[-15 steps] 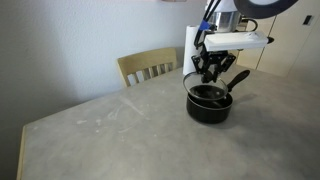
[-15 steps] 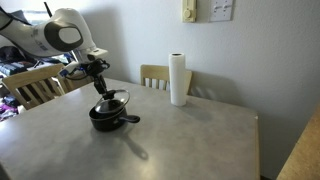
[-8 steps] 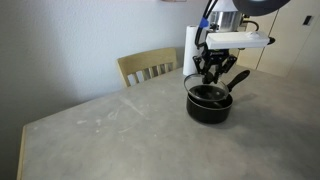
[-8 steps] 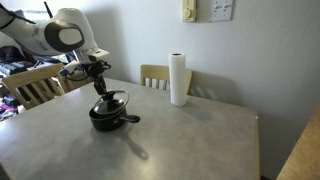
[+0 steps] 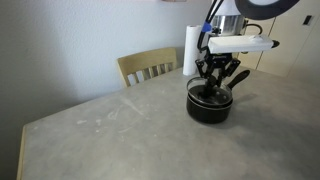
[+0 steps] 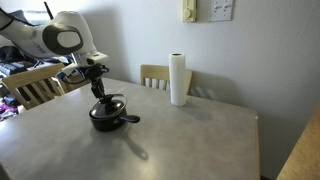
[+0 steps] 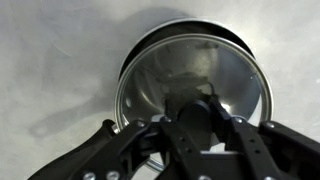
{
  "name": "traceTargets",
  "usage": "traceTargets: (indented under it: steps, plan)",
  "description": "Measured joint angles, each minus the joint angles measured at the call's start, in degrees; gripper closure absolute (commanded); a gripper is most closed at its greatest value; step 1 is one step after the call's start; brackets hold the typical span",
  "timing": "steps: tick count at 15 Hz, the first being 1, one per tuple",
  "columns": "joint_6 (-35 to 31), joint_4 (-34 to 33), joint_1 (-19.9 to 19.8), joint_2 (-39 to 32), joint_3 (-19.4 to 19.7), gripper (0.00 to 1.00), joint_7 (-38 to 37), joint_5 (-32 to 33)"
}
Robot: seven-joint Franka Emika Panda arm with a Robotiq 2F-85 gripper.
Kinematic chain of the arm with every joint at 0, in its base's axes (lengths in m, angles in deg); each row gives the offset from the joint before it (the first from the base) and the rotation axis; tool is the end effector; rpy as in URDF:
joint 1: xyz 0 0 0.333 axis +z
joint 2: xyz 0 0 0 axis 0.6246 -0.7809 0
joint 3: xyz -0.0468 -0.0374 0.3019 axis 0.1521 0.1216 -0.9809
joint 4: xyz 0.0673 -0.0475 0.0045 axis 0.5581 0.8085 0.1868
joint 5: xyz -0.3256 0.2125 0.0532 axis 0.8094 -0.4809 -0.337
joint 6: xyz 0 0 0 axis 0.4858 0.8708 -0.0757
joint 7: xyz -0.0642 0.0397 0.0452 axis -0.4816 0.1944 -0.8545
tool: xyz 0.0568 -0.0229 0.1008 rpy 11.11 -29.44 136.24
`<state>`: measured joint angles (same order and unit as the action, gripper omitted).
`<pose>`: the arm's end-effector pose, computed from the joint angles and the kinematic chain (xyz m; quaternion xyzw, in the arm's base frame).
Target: Put the lid on the pot
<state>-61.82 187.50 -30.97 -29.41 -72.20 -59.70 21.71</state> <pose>0.5764 0.0631 0.2490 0.9433 -0.3297 0.0288 0.0251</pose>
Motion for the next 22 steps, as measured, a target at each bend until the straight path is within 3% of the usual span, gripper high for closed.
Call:
traceTargets:
  steps: [15, 17, 22]
  plan:
    - [1.80, 0.39, 0.27, -0.03, -0.72, 0.87, -0.05, -2.82]
    - [1.87, 0.38, 0.22, -0.03, -0.71, 0.41, 0.37, -3.38]
    - [1.77, 0.26, 0.13, -1.49, -1.03, 0.10, 5.15, -7.20]
